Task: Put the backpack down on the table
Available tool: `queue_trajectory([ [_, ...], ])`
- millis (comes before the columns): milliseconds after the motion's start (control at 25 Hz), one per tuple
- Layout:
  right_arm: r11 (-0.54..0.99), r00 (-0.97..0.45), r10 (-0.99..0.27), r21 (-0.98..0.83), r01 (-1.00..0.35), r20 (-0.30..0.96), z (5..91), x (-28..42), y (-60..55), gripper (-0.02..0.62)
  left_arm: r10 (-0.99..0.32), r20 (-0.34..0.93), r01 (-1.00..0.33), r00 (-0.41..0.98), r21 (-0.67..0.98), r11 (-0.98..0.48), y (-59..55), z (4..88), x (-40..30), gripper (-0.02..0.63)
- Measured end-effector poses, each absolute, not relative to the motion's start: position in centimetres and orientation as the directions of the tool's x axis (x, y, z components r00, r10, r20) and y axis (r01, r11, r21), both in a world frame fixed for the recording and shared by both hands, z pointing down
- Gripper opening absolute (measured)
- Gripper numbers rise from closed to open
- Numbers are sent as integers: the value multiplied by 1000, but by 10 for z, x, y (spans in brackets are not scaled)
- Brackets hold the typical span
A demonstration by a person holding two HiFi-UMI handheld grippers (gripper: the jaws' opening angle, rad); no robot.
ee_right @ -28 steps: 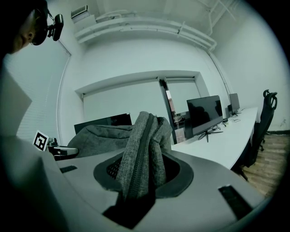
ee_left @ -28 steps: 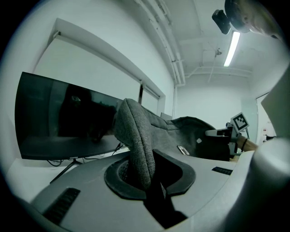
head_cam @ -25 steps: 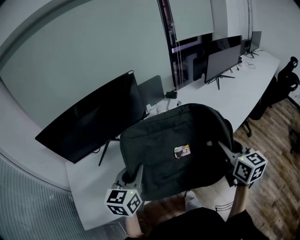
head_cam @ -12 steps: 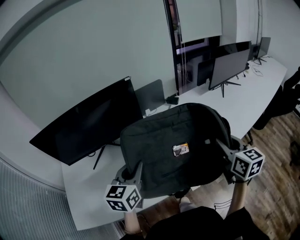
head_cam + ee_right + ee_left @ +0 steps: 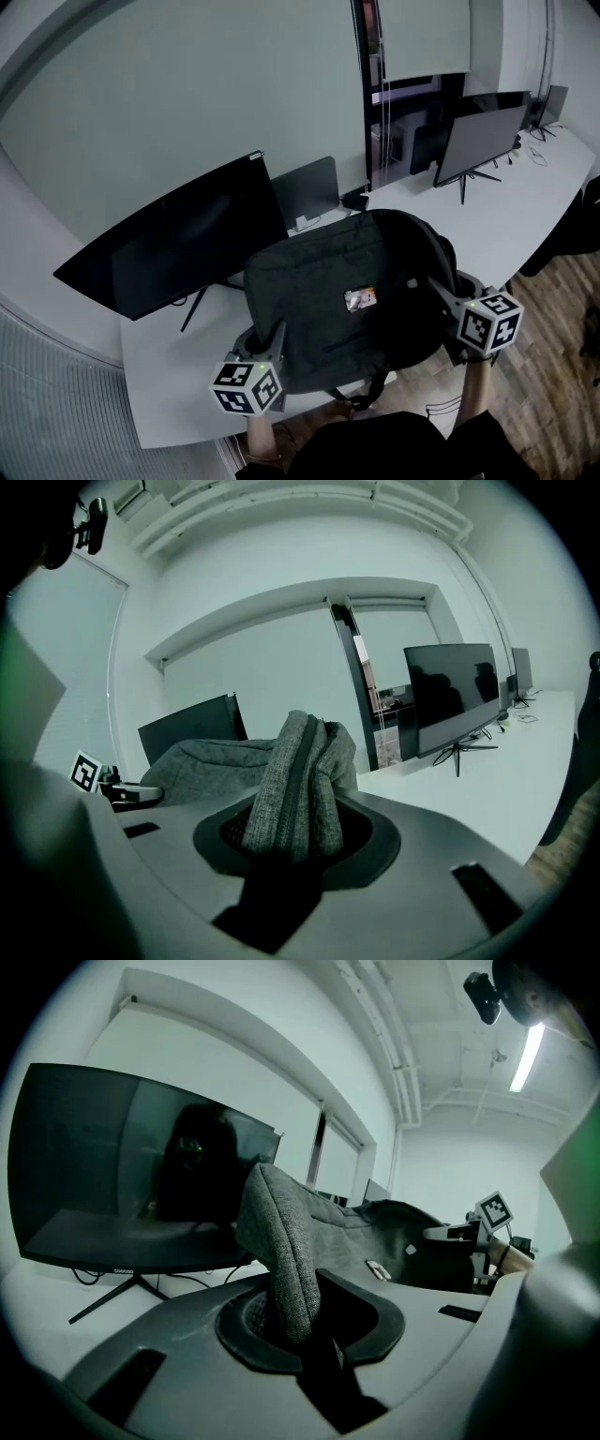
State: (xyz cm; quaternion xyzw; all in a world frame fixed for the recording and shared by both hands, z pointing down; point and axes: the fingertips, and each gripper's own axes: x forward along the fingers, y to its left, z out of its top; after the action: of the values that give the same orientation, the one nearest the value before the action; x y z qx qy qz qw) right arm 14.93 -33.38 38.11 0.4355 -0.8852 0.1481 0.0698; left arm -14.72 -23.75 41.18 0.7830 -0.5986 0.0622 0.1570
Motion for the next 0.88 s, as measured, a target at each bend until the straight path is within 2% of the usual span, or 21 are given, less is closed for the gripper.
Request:
queue_trajectory([
  [880, 531, -582, -670, -251, -809, 461, 474, 122, -385, 118, -826, 479, -939, 298, 301, -165, -280, 507, -169, 67],
])
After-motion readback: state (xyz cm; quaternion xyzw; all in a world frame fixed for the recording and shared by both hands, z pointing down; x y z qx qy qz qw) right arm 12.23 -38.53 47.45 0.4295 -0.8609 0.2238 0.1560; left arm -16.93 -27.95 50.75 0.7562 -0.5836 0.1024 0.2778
